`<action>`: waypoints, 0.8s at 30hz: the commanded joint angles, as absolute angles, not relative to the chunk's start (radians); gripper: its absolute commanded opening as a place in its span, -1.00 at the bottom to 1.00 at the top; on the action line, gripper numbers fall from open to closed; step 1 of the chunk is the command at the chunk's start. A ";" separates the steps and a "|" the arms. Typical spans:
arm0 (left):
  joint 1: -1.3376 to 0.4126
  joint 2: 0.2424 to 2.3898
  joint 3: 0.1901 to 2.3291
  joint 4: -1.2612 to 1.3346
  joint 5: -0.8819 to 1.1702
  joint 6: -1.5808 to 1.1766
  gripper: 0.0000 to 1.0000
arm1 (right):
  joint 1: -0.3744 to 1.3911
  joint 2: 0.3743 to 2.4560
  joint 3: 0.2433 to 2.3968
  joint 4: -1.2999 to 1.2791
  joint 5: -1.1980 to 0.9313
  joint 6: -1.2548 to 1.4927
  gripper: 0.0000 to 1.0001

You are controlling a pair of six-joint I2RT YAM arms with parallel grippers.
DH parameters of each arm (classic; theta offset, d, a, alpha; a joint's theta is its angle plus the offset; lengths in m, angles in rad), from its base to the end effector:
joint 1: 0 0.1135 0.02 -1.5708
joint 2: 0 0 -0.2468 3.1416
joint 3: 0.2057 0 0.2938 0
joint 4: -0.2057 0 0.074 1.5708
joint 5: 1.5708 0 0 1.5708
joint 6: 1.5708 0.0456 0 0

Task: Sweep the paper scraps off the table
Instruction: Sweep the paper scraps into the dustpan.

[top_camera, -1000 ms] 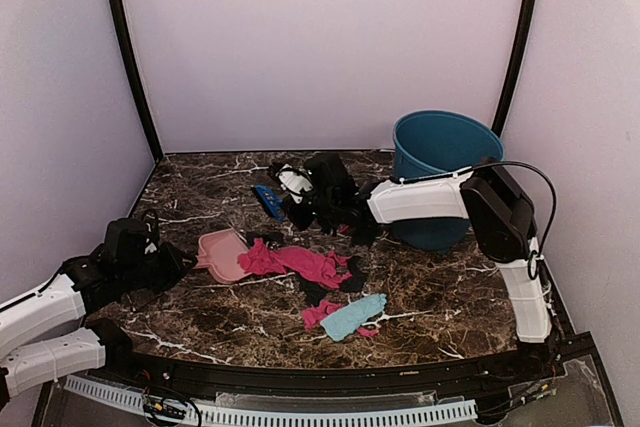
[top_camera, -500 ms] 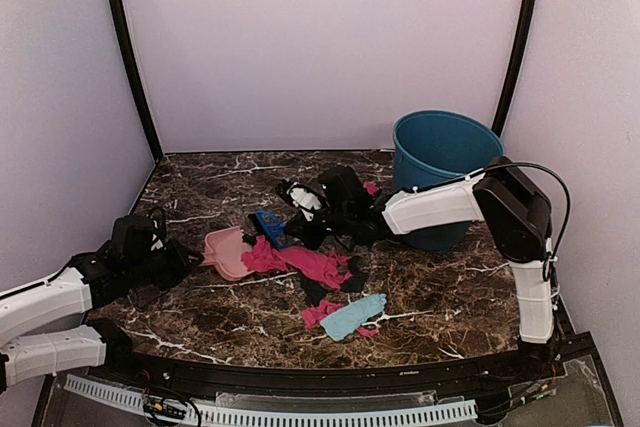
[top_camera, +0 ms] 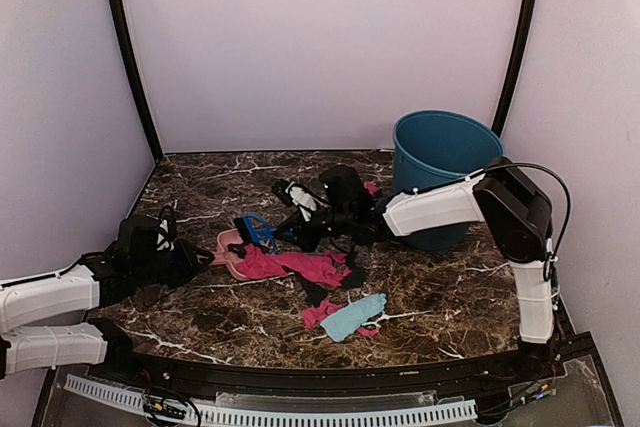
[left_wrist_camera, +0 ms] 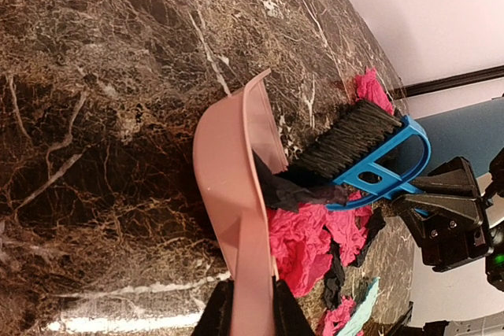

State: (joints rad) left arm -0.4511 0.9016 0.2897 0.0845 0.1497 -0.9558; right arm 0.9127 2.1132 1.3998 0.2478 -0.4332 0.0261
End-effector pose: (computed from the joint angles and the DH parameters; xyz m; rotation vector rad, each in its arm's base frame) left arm 0.2128 -0.1106 0.1310 -0.4686 2.2064 -0.9668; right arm 0.2951 0.4130 0.1302 -1.1738 1.7987 1.0114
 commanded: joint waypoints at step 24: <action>-0.449 0.898 0.266 -0.041 0.338 -0.838 -1.00 | 0.966 1.553 0.981 0.039 0.201 0.296 -1.00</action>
State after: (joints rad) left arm -0.4496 0.8833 0.2756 0.0559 0.3138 -0.8894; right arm 0.9272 1.6199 1.0439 0.1184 0.0986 0.1841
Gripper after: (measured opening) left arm 0.141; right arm 0.058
